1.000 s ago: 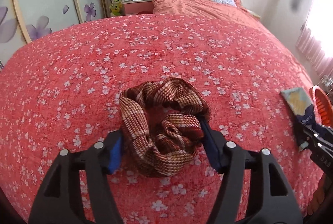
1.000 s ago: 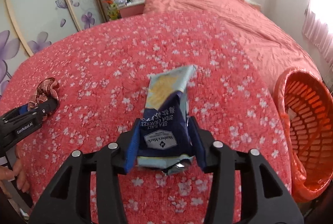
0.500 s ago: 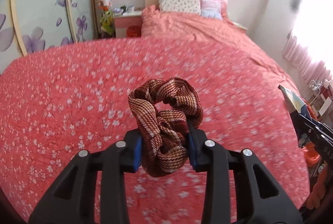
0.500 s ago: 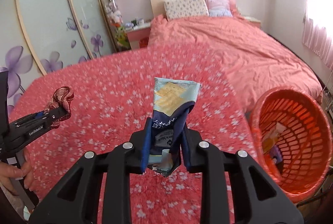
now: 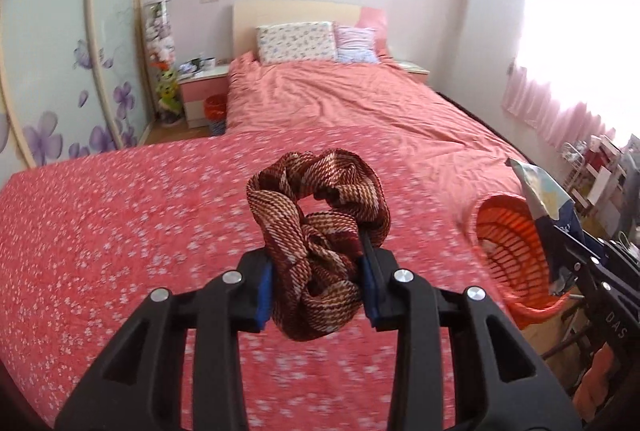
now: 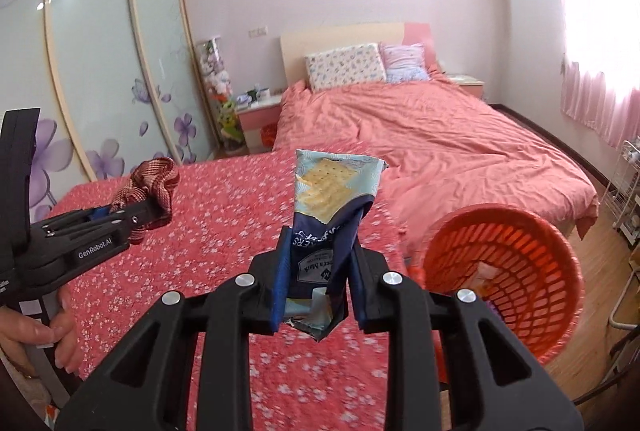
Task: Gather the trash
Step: 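Lift the scrunchie and cracker packet and carry both toward the orange basket, then open both grippers over the orange basket to drop scrunchie and packet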
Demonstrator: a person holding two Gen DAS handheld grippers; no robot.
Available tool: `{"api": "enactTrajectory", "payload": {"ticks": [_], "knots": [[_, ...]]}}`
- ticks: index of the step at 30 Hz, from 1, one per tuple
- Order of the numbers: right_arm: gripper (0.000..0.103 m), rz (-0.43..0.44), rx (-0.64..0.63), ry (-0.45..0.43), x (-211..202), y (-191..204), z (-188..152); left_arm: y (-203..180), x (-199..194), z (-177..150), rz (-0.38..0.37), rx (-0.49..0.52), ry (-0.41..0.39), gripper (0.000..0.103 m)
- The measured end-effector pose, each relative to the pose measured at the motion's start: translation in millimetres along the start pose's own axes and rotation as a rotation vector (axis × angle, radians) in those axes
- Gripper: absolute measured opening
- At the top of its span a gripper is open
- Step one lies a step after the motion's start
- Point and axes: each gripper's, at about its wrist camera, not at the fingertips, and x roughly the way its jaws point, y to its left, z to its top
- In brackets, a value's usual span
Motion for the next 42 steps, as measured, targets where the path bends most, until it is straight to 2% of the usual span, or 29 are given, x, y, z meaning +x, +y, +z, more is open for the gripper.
{"api": "enactTrajectory", "payload": {"ticks": [9,18,24,29,32,38,42], "knots": [[0.026,-0.104,0.043,-0.042,-21,-54,0,-79,8,11,-0.126,0.079,-0.008,0.035],[0.026,-0.175,0.129,-0.041,-18,-111,-8,-166,46,9,-0.303,0.13,0.04,0.035],[0.026,-0.203,0.198,-0.036,-9,-147,-13,-211,80,0,-0.367,0.173,0.091,0.036],[0.027,-0.198,0.271,-0.015,3,-176,-20,-240,110,-8,-0.387,0.194,0.135,0.038],[0.029,-0.181,0.308,-0.005,11,-188,-24,-250,129,-13,-0.377,0.206,0.161,0.044],[0.046,-0.169,0.336,0.017,25,-197,-30,-249,158,-20,-0.347,0.189,0.213,0.062],[0.057,-0.173,0.361,0.025,24,-203,-35,-238,166,-21,-0.315,0.176,0.221,0.066]]}}
